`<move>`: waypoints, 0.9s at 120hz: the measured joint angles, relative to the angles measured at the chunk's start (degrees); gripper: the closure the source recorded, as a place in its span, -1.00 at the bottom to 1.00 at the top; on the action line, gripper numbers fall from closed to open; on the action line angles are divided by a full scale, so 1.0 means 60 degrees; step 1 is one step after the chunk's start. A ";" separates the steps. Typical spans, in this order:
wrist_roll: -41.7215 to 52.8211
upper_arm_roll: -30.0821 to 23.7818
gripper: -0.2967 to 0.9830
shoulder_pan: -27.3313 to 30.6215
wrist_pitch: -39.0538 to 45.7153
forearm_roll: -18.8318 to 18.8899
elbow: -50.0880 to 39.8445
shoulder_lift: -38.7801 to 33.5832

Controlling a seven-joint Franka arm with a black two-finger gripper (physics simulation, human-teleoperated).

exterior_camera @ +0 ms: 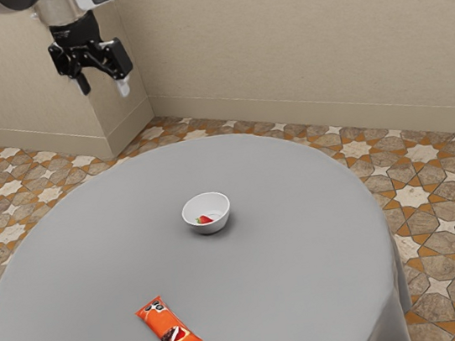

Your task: Take strawberry from the bowl

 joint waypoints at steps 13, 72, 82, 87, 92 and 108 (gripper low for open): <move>0.0020 -0.0036 -0.54 -0.0019 0.0061 -0.0016 0.0076 0.0034; -0.4134 -0.0119 -0.54 -0.0020 0.1085 -0.0171 -0.1321 0.0111; -0.5031 -0.0131 -0.54 -0.0022 0.1854 -0.0194 -0.2358 0.0179; -0.5436 -0.0138 -0.54 -0.0046 0.2262 -0.0206 -0.2719 0.0311; -0.5814 -0.0141 -0.54 -0.0063 0.2672 -0.0230 -0.3039 0.0434; -0.6862 -0.0130 -0.54 -0.0067 0.3904 -0.0608 -0.3735 0.0927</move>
